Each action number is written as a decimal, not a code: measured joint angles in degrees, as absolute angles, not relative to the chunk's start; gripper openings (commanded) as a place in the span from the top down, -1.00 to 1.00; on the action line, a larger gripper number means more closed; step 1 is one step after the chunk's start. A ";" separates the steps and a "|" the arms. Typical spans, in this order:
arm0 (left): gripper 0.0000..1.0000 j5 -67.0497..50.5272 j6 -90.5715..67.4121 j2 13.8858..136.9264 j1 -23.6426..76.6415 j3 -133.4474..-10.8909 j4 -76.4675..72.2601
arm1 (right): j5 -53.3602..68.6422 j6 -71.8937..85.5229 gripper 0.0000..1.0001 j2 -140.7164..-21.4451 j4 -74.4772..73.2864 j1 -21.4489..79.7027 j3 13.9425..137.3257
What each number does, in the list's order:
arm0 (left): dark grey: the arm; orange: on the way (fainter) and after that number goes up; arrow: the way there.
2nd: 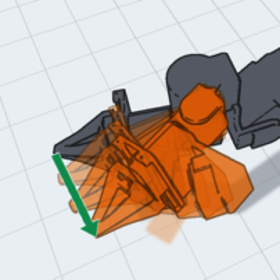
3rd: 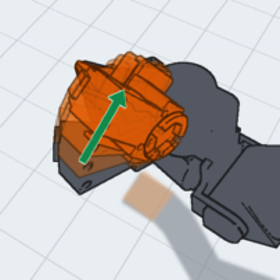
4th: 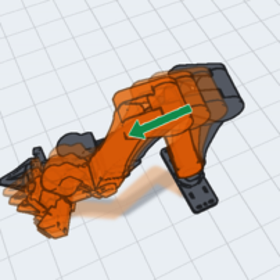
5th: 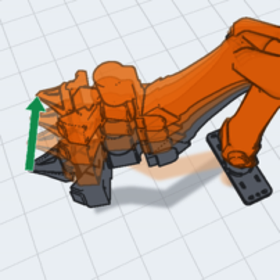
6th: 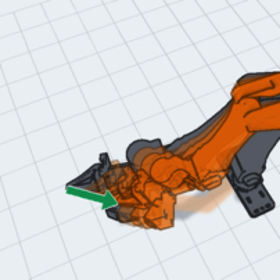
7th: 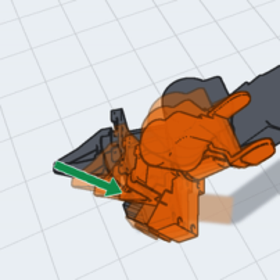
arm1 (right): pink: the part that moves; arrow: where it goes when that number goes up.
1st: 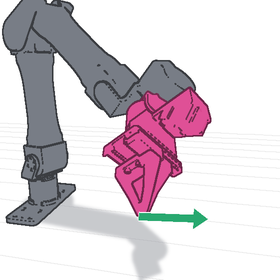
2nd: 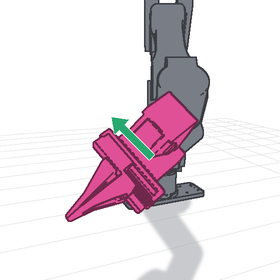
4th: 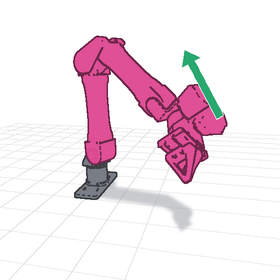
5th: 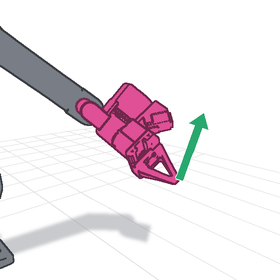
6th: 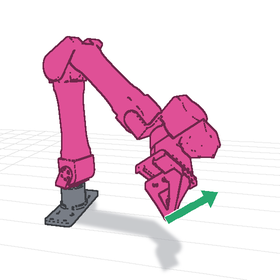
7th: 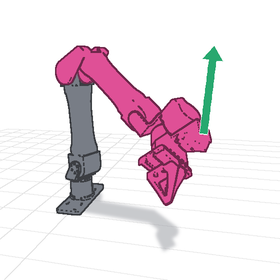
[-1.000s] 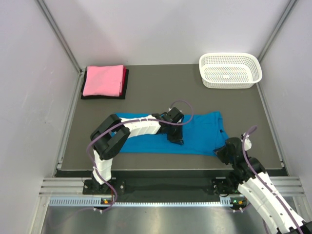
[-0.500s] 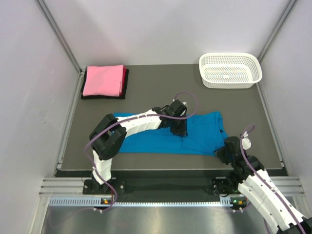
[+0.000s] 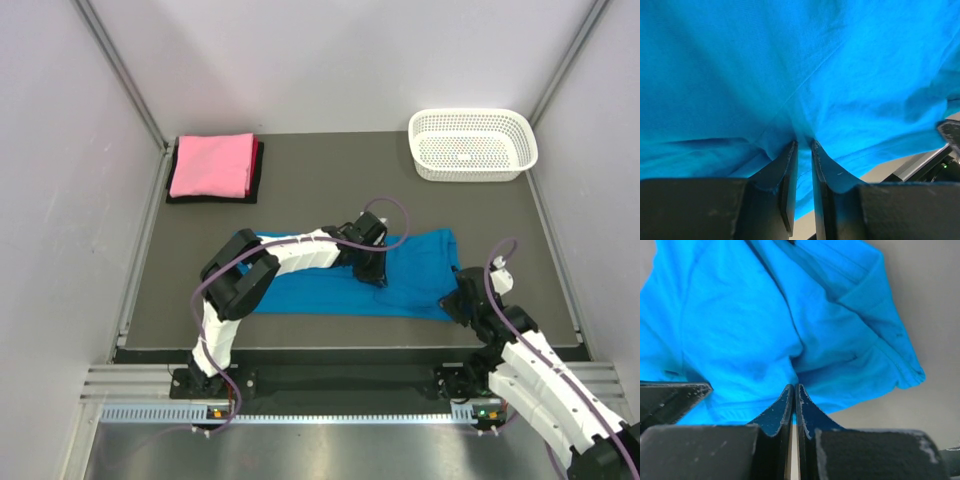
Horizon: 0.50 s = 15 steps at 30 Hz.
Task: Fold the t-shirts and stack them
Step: Fold the tshirt
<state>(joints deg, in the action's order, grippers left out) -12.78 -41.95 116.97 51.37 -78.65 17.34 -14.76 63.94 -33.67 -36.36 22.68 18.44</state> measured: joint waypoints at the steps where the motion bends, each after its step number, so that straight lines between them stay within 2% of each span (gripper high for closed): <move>1: 0.55 -12.78 -41.93 116.97 51.37 -78.65 17.30 | -15.14 63.75 1.00 -34.11 -36.32 22.68 18.90; 8: 0.44 -12.29 -42.11 116.81 51.37 -78.65 17.54 | -16.38 62.52 1.00 -35.77 -34.63 22.68 20.29; 15: 0.37 -7.94 -42.72 114.10 51.40 -78.98 21.45 | -16.51 60.53 1.00 -43.79 -30.65 22.65 24.16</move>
